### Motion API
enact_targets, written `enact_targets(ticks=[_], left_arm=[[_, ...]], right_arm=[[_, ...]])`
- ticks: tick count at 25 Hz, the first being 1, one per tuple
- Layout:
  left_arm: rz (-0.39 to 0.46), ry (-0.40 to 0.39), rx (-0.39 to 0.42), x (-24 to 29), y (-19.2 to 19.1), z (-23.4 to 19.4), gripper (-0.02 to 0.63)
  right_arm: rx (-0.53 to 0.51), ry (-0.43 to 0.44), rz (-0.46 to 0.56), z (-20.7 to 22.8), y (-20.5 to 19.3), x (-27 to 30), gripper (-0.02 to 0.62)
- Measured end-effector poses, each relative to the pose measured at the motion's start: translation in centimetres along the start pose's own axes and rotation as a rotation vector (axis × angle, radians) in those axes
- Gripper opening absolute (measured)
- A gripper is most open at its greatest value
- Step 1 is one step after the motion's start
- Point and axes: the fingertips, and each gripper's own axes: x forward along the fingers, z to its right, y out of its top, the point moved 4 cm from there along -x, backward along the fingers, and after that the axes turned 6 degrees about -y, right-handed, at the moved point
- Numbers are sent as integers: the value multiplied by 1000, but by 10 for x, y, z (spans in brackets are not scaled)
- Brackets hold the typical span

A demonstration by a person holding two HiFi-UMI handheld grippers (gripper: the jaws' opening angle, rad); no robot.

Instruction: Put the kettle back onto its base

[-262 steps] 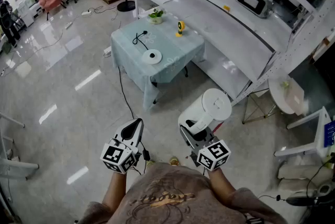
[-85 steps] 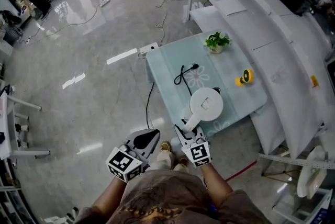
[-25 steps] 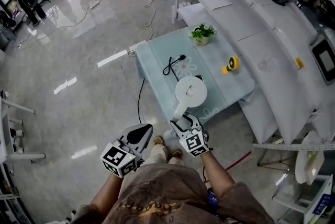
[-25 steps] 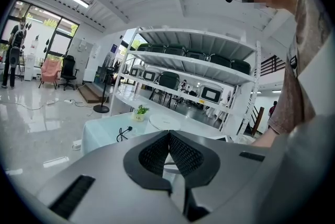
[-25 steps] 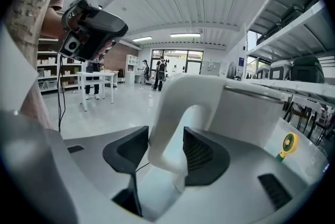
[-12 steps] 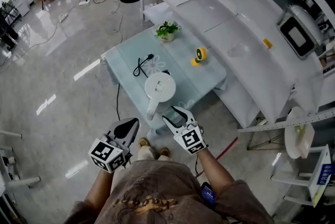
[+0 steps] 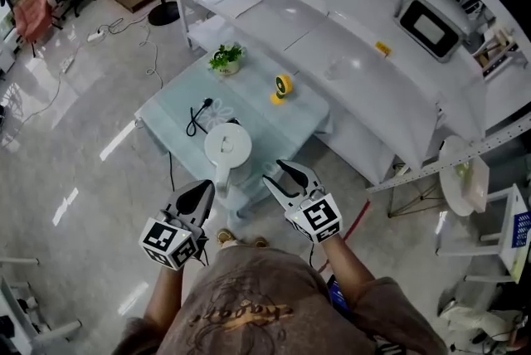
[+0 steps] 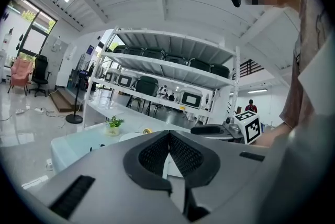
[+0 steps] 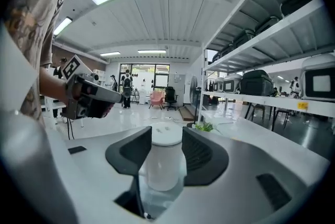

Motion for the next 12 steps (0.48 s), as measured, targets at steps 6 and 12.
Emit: enact_targets(ticks=[6,12], left_arm=[[18,7,21,5,10,-6,21],[38,44,46,6,12,-15,21]], right_arm=[[89,-70,59,9,15,-24,121],[194,-105,89,10,8,-25,54]])
